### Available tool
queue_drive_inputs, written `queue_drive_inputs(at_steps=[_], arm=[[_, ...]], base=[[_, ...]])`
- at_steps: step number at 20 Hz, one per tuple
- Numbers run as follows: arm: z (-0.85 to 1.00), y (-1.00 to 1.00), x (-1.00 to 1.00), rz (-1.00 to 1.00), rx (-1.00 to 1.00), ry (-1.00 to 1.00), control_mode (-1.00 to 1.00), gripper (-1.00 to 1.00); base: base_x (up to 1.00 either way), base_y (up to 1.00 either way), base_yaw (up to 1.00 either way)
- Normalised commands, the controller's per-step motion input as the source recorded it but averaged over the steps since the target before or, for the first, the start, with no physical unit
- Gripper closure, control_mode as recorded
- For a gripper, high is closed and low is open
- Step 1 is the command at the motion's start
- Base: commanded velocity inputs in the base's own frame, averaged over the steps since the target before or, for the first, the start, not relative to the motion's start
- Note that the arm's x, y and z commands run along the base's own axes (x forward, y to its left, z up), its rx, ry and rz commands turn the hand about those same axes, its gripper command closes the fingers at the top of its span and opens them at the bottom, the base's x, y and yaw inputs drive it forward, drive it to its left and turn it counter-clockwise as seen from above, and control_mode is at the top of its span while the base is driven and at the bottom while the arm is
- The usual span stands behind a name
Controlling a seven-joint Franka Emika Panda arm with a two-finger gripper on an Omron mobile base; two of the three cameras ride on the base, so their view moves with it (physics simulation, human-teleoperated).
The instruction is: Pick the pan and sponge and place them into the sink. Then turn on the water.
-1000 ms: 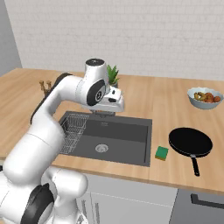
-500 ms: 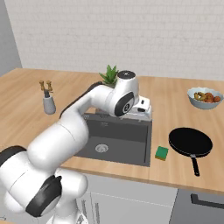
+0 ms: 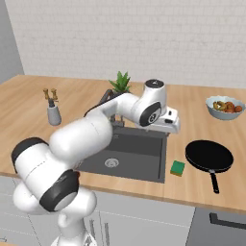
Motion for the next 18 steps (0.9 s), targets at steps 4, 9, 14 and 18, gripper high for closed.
queue_drive_inputs(at_steps=[4, 9, 14, 18], arm=[[-0.1, -0.11, 0.14, -0.01, 0.0, 0.04, -1.0, -1.0], [-0.16, -0.27, 0.45, -0.03, 0.0, 0.04, -1.0, -1.0], [-0.19, -0.48, 0.47, -0.05, 0.0, 0.1, -1.0, -1.0], [-0.16, -0.56, 0.37, -0.05, 0.0, 0.1, -1.0, -1.0]], base=[[0.0, 0.0, 0.0], [0.0, 0.0, 0.0], [0.0, 0.0, 0.0], [0.0, 0.0, 0.0]])
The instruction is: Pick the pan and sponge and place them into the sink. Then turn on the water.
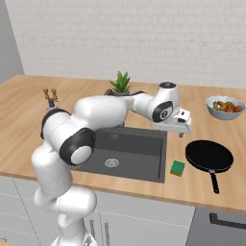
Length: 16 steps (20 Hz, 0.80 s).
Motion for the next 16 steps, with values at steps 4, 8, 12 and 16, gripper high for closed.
queue_drive_inputs(at_steps=[4, 8, 12, 16], arm=[[-0.11, -0.57, 0.18, -0.04, 0.0, 0.06, -1.0, -1.0], [-0.22, -0.54, 0.13, -0.03, 0.0, 0.02, -1.0, -1.0], [-0.22, -0.38, 0.0, 0.0, 0.0, 0.0, -1.0, -1.0], [-0.2, -0.27, -0.03, 0.0, 0.0, 0.01, -1.0, -1.0]], base=[[0.0, 0.0, 0.0], [0.0, 0.0, 0.0], [0.0, 0.0, 0.0], [0.0, 0.0, 0.0]])
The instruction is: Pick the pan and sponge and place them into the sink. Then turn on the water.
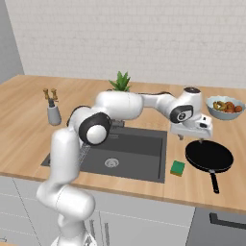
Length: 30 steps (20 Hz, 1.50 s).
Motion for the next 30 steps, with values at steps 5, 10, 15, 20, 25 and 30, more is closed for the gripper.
queue_drive_inputs(at_steps=[5, 10, 15, 20, 25, 30], arm=[[-0.23, -0.35, -0.19, 0.0, 0.0, 0.05, -1.0, -1.0], [-0.22, -0.29, -0.27, 0.0, 0.0, 0.04, -1.0, -1.0], [-0.23, -0.22, -0.28, 0.0, 0.0, 0.05, -1.0, -1.0], [-0.26, -0.04, -0.1, 0.0, 0.0, 0.09, -1.0, -1.0], [-0.24, -0.1, -0.05, 0.0, 0.0, 0.09, -1.0, -1.0], [-0.25, -0.21, -0.03, 0.0, 0.0, 0.08, -1.0, -1.0]], base=[[0.0, 0.0, 0.0], [0.0, 0.0, 0.0], [0.0, 0.0, 0.0], [0.0, 0.0, 0.0], [0.0, 0.0, 0.0], [0.0, 0.0, 0.0]])
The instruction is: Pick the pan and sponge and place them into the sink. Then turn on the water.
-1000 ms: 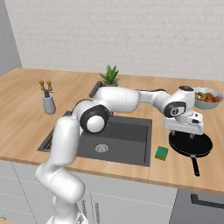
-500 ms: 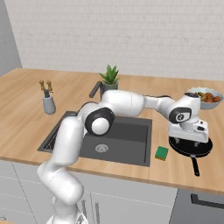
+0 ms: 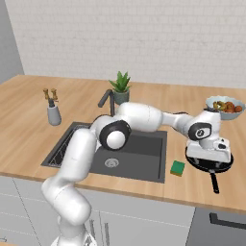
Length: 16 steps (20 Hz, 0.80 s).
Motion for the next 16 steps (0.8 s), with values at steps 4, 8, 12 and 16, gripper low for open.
queue_drive_inputs(at_steps=[4, 8, 12, 16], arm=[[-0.26, -0.18, 0.0, 0.0, 0.0, 0.07, -1.0, -1.0], [-0.23, -0.2, 0.0, 0.0, 0.0, 0.06, -1.0, -1.0], [-0.24, -0.25, 0.0, 0.0, 0.0, 0.06, -1.0, -1.0], [-0.27, -0.26, 0.0, 0.0, 0.0, 0.06, -1.0, -1.0]], base=[[0.0, 0.0, 0.0], [0.0, 0.0, 0.0], [0.0, 0.0, 0.0], [0.0, 0.0, 0.0]])
